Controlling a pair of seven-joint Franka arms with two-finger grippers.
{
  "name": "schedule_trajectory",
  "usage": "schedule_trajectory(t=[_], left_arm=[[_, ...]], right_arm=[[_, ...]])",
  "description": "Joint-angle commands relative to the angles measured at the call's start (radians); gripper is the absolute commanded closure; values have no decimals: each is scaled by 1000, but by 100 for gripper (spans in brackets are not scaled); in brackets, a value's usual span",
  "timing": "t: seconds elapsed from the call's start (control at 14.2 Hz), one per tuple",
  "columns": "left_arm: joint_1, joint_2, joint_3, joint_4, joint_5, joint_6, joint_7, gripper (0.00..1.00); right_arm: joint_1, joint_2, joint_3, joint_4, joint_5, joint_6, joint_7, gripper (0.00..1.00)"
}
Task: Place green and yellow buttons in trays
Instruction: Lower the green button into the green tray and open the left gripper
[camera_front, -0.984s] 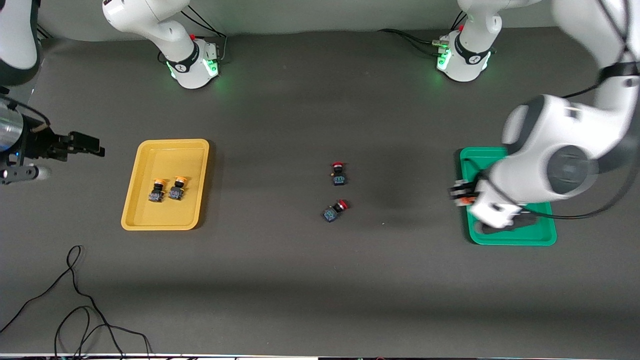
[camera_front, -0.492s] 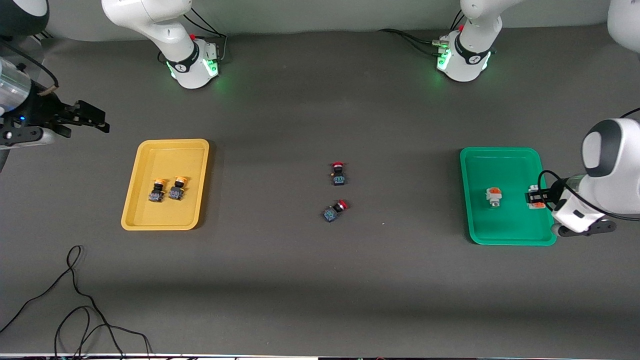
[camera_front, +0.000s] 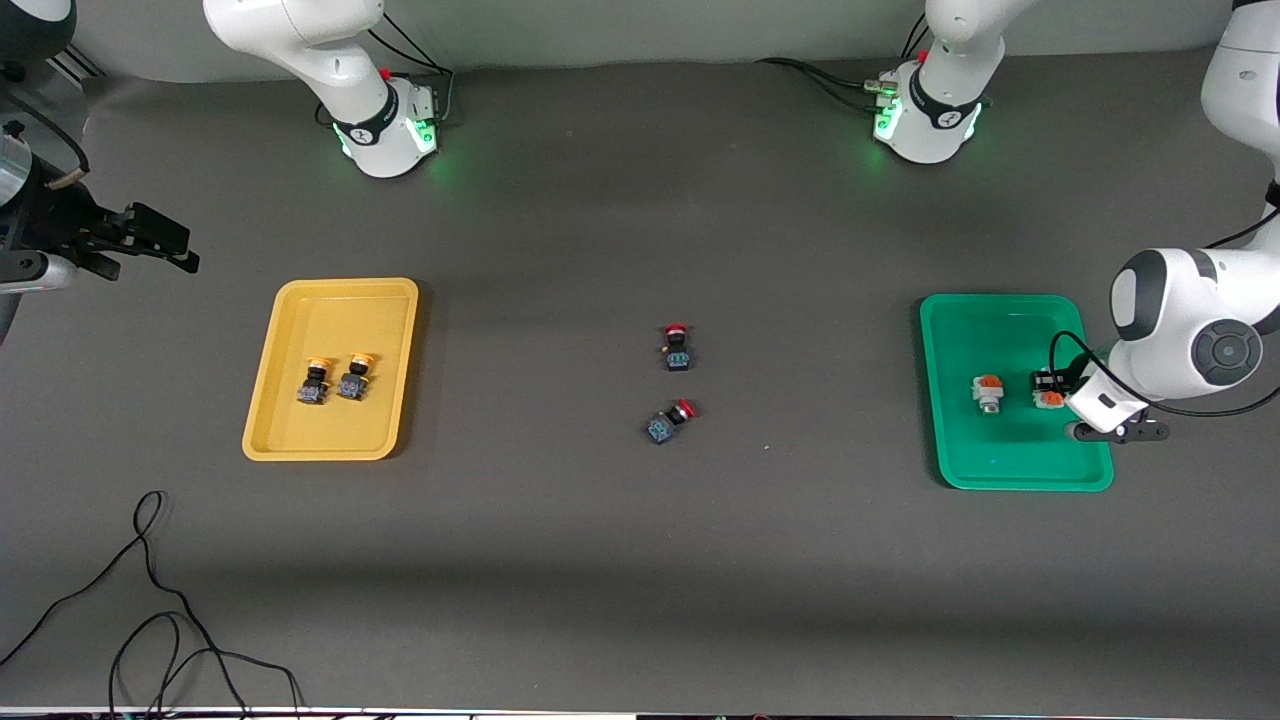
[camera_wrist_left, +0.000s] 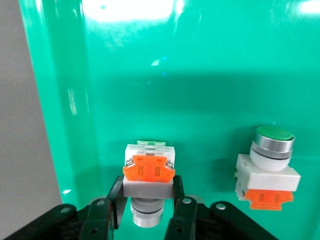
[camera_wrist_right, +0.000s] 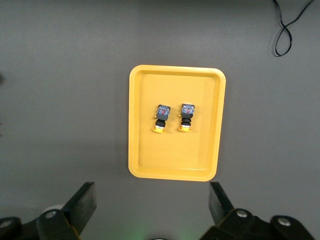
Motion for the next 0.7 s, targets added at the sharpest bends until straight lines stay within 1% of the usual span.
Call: schedule_trajectory(t=[0.0, 0.07, 0.14, 0.21, 0.35, 0.42, 0.56, 0.63], left_arm=[[3, -32, -12, 0, 17, -35, 13, 1], [0, -42, -16, 22, 15, -88, 13, 0], [-5, -56, -21, 67, 13, -165, 13, 0], [-7, -67, -42, 126, 6, -266, 25, 0], [1, -84, -91, 260, -2, -473, 73, 0], [0, -97, -117, 317, -2, -553, 76, 0], [4, -120, -162, 396, -32, -668, 102, 0], [4, -157, -163, 410, -58, -694, 148, 0]], right_arm=[[2, 17, 7, 42, 0, -4, 89, 0], [2, 23, 9, 55, 0, -5, 85, 0], [2, 25, 9, 59, 0, -22, 88, 0], [2, 28, 9, 69, 1, -33, 88, 0], [0, 71, 9, 127, 0, -50, 74, 0], [3, 89, 12, 154, 1, -77, 74, 0], [26, 106, 14, 196, 12, -97, 77, 0], [27, 109, 10, 199, 26, -99, 76, 0]])
